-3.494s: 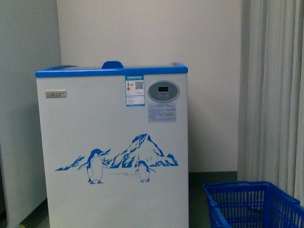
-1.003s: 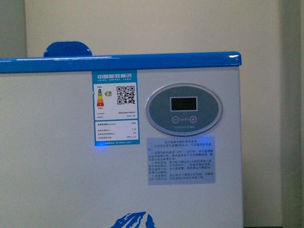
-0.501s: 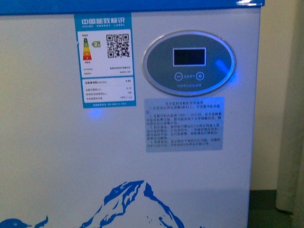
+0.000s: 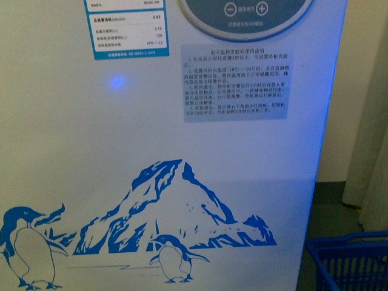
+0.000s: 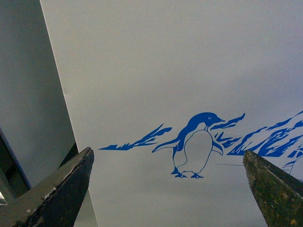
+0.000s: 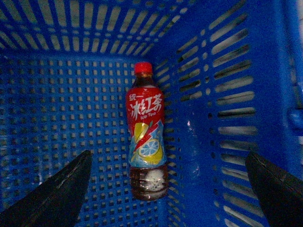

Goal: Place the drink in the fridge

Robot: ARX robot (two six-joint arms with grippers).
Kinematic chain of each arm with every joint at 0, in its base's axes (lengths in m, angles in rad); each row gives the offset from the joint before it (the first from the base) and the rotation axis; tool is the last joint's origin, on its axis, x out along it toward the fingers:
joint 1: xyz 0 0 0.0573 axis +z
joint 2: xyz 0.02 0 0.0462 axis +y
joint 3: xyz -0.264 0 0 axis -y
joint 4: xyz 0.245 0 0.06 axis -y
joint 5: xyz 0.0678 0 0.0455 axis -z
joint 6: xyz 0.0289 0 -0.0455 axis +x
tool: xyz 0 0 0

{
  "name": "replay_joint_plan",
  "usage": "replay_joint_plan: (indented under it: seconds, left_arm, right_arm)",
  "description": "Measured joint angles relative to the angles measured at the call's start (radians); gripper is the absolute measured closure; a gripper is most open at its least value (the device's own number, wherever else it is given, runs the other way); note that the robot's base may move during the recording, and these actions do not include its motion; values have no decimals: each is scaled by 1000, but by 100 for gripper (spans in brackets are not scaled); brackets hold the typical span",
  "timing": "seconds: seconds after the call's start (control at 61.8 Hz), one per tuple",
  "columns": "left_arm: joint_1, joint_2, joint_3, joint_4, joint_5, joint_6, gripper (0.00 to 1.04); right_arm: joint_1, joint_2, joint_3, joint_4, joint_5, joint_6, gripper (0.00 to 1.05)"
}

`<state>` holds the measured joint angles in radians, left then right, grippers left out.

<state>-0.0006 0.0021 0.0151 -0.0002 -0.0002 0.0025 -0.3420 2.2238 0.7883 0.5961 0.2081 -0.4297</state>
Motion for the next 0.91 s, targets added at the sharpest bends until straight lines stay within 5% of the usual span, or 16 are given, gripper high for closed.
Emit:
replay_joint_plan:
  seconds: [0.421, 0.906]
  left_arm:
    - [0, 0, 0, 0, 0, 0, 8]
    - [0, 0, 0, 0, 0, 0, 8]
  right_arm:
    - [1, 546, 322, 91, 116, -93, 7]
    - [-75, 747, 558, 47, 175, -114, 7]
